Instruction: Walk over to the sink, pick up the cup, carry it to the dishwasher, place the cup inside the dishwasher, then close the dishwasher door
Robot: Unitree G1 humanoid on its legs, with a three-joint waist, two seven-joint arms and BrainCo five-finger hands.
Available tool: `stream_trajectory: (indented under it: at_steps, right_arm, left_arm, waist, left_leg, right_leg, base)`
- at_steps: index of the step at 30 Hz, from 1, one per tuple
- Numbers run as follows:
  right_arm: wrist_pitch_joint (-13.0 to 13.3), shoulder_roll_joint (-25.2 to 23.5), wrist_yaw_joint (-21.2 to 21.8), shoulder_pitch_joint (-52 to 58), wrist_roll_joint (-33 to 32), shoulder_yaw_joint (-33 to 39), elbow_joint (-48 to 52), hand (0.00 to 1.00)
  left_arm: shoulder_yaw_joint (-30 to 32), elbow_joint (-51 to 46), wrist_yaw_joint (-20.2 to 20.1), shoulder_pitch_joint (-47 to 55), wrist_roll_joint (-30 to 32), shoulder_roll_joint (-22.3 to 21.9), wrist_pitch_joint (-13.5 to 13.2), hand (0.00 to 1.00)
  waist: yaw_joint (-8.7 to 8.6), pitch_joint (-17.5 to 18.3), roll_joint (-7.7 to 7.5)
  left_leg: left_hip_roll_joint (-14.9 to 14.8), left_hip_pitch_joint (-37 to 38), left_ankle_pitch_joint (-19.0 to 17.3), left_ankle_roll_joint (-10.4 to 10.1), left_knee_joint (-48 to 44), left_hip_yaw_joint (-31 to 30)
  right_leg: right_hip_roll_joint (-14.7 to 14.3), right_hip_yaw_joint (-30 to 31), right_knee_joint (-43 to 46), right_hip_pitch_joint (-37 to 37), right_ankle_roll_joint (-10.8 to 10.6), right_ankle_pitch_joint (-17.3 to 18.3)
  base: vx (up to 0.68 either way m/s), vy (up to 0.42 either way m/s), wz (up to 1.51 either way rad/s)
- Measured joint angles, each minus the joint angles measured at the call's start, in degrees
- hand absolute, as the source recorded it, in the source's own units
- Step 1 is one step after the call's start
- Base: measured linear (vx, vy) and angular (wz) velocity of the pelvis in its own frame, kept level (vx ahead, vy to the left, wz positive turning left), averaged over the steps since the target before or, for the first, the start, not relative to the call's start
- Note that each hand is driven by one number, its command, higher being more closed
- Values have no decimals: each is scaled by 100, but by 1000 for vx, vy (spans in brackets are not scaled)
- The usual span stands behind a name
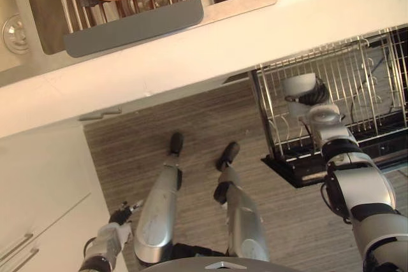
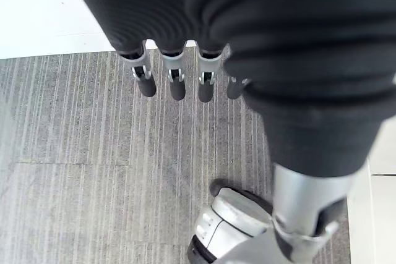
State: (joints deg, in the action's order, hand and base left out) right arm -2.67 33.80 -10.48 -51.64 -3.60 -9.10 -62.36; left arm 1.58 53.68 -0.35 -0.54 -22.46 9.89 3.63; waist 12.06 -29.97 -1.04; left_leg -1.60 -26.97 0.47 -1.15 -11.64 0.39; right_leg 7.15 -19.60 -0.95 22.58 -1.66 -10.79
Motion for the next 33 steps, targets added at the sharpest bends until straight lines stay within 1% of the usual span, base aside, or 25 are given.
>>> stream_trajectory:
  at_steps: [2,3,4,7,9,12,15,19,22,24,25,27,28,29,30,31,33]
  right_arm:
    - [22,16,13,-140,-2,-162,-11,100]
    - [41,33,18,-206,-4,-213,-11,100]
    - [49,45,18,-236,-6,-224,-11,0]
    - [153,149,17,-315,-80,-387,-13,0]
    - [200,146,19,-315,-112,-428,-14,0]
    - [400,146,-18,-317,-175,-427,-6,0]
    - [473,147,-96,-320,-378,-424,68,0]
    - [456,128,-92,-308,-691,-389,69,0]
    - [457,-23,-92,-85,-1250,-195,236,0]
    - [476,-226,-93,378,-1762,219,686,0]
    - [478,-288,-94,512,-1868,307,797,0]
    - [451,-572,-91,1053,-2259,482,1196,0]
    - [452,-657,-94,1168,-2324,518,1273,0]
    - [417,-817,-108,1426,-2343,527,1490,0]
    - [415,-990,-162,1689,-2320,529,1723,0]
    - [411,-1073,-218,1835,-2306,532,1865,0]
    - [403,-1359,-453,2262,-2296,636,2275,0]
  left_arm:
    - [-15,16,1,0,0,-40,-15,0]
    - [-30,68,13,0,0,-52,-93,0]
    - [-48,102,27,0,0,-53,-144,0]
    - [-79,125,113,0,-11,-118,-176,0]
    - [-82,158,115,1,-10,-132,-199,0]
    - [-82,219,114,1,-1,-152,-252,0]
    - [-82,218,111,1,3,-157,-274,0]
    - [-71,219,114,1,5,-161,-272,0]
    - [-55,207,187,1,6,-172,-292,0]
    - [-51,165,551,0,21,-191,-414,0]
    - [-50,133,636,1,22,-190,-420,0]
    - [18,-24,919,1,3,-186,-424,0]
    - [62,-70,973,6,1,-186,-421,0]
    - [91,-170,1056,6,-7,-157,-421,0]
    - [108,-288,1110,7,-55,-121,-420,0]
    - [126,-324,1135,7,-74,-110,-417,0]
    - [310,-381,1160,5,-118,-97,-386,0]
  waist:
    - [4,1,10]
    - [7,7,24]
    - [6,10,38]
    - [44,15,184]
    - [56,18,234]
    - [64,24,245]
    - [49,26,247]
    - [34,27,246]
    - [-16,32,239]
    - [-118,108,196]
    - [-142,114,186]
    - [-242,161,123]
    - [-279,177,95]
    - [-322,231,32]
    - [-359,337,-48]
    - [-385,433,-82]
    - [-524,747,-184]
  left_leg:
    - [7,2,22,-13,11,-3]
    - [16,20,58,-20,55,-7]
    - [22,28,76,-19,85,-13]
    - [44,52,153,-3,186,-56]
    - [59,124,236,0,316,-80]
    - [60,212,316,-3,446,-118]
    - [56,224,374,-26,496,-177]
    - [53,273,390,-26,500,-217]
    - [59,547,402,-30,609,-247]
    - [70,697,439,-33,741,-339]
    - [70,770,462,-29,806,-347]
    - [66,1117,547,-39,1066,-327]
    - [65,1185,557,-50,1094,-316]
    - [63,1296,544,-67,1085,-267]
    - [56,1393,522,-92,1086,-182]
    - [52,1410,508,-93,1083,-158]
    - [32,1556,462,-89,1081,-54]
  right_leg:
    - [7,-9,0,4,0,0]
    - [17,-15,1,3,1,0]
    - [23,-24,2,4,1,0]
    - [49,-114,11,0,8,5]
    - [61,-146,10,-28,20,13]
    - [59,-182,11,-70,57,32]
    - [55,-259,14,-90,60,31]
    - [49,-311,0,-175,57,22]
    - [48,-325,-22,-432,40,42]
    - [49,-378,-26,-573,20,87]
    - [49,-391,-30,-624,14,98]
    - [47,-383,-42,-862,-5,121]
    - [45,-377,-40,-912,-17,130]
    - [44,-335,-45,-1008,-29,139]
    - [41,-294,-69,-1087,-34,141]
    - [39,-278,-76,-1098,-37,143]
    - [22,-244,-122,-1245,-45,149]
  base:
    - [0,0,0]
    - [9,13,5]
    - [5,12,8]
    - [-13,12,10]
    - [-17,7,9]
    - [-11,-1,6]
    - [-10,-7,9]
    - [1,-3,6]
    - [26,6,4]
    - [58,7,17]
    - [75,1,15]
    - [86,-4,2]
    - [77,-8,-12]
    - [68,-8,-20]
    - [62,-8,-23]
    - [50,-7,-17]
    - [85,-15,-14]
